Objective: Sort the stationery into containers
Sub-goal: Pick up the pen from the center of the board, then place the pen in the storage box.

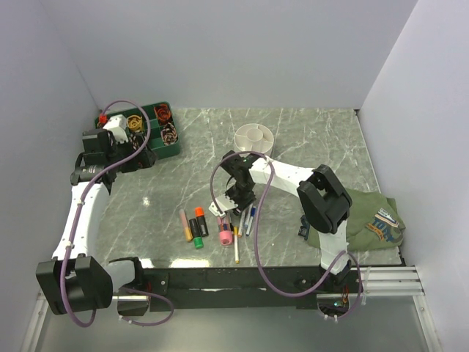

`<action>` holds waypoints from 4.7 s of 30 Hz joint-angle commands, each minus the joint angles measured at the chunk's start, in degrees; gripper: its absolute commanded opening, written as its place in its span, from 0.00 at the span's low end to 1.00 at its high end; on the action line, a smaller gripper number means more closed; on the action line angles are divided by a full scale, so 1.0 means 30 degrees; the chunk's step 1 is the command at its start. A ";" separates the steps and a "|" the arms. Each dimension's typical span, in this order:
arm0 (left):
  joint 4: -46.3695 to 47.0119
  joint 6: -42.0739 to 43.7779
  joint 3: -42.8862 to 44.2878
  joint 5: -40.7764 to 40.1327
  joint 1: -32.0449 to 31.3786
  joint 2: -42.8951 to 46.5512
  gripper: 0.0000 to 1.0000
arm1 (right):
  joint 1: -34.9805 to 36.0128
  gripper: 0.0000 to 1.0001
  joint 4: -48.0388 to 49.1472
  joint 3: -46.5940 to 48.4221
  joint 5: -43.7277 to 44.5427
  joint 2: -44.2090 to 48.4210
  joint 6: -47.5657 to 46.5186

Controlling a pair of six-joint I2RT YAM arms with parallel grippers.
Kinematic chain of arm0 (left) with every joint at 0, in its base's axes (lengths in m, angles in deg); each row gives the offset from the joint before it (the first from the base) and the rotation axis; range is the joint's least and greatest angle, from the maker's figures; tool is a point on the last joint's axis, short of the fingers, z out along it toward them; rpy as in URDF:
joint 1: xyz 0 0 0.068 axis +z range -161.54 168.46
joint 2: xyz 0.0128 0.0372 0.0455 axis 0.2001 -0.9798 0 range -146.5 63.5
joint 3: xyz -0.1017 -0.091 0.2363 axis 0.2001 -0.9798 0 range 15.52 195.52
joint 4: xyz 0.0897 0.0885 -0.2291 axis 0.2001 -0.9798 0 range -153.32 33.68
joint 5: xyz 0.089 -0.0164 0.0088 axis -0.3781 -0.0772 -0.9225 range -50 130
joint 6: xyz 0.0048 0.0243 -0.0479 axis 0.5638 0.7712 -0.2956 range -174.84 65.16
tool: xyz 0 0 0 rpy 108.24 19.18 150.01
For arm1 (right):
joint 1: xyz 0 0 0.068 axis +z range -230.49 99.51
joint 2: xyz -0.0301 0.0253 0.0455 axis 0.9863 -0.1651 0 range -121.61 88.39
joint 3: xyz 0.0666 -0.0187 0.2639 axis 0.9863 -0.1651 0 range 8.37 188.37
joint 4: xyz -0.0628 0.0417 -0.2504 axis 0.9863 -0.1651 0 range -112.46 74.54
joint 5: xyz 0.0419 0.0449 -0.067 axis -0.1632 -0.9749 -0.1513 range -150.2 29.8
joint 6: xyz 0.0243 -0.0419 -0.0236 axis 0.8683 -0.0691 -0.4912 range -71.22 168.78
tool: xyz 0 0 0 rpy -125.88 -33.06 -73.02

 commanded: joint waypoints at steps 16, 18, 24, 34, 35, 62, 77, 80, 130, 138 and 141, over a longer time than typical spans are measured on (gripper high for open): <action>0.0753 -0.0720 -0.0333 0.0864 0.0581 0.0005 0.99 | 0.0661 0.48 -0.2297 0.2784 -0.0821 -0.2561 0.1288; 0.0841 -0.0808 -0.0362 0.1010 0.0609 -0.0054 1.00 | 0.0690 0.49 -0.2271 0.2757 -0.0705 -0.2562 0.1258; 0.0871 -0.0838 -0.0216 0.1128 0.0639 -0.0200 0.99 | 0.0719 0.50 -0.2678 0.2988 -0.0528 -0.2940 0.1171; 0.0753 -0.0778 0.0107 0.1069 0.0697 -0.0347 0.99 | 0.0339 0.54 -0.5756 0.5919 -0.1377 -0.2035 0.1289; 0.0841 -0.0750 0.0106 0.1069 0.0727 -0.0347 0.99 | 0.0339 0.54 -0.5727 0.6007 -0.1378 -0.2005 0.1230; 0.1076 -0.0866 0.0400 0.1040 0.1049 -0.1606 1.00 | 0.0104 0.43 -0.2241 0.2960 0.0206 -0.2913 -0.0031; 0.2042 -0.1246 0.2097 0.2767 0.1020 -0.3538 0.99 | -0.2529 0.04 -0.4878 0.9246 -0.3129 -0.0511 0.5850; 0.2394 -0.1511 0.2771 0.2973 0.0786 -0.4416 0.99 | -0.4314 0.03 -0.4324 1.1826 -0.5438 -0.0889 1.0788; -0.0301 0.2239 1.0857 0.1099 -0.3902 -1.2943 0.99 | -1.1174 0.03 1.3023 1.0754 -0.7853 -0.3557 2.6749; -0.0418 0.2239 1.1415 0.1245 -0.4166 -1.3442 0.99 | -1.1760 0.03 1.3373 1.1105 -0.7618 -0.3646 2.7098; -0.0389 0.2180 1.1473 0.1303 -0.4254 -1.3617 0.99 | -1.1819 0.03 1.3287 1.1310 -0.7239 -0.3791 2.7070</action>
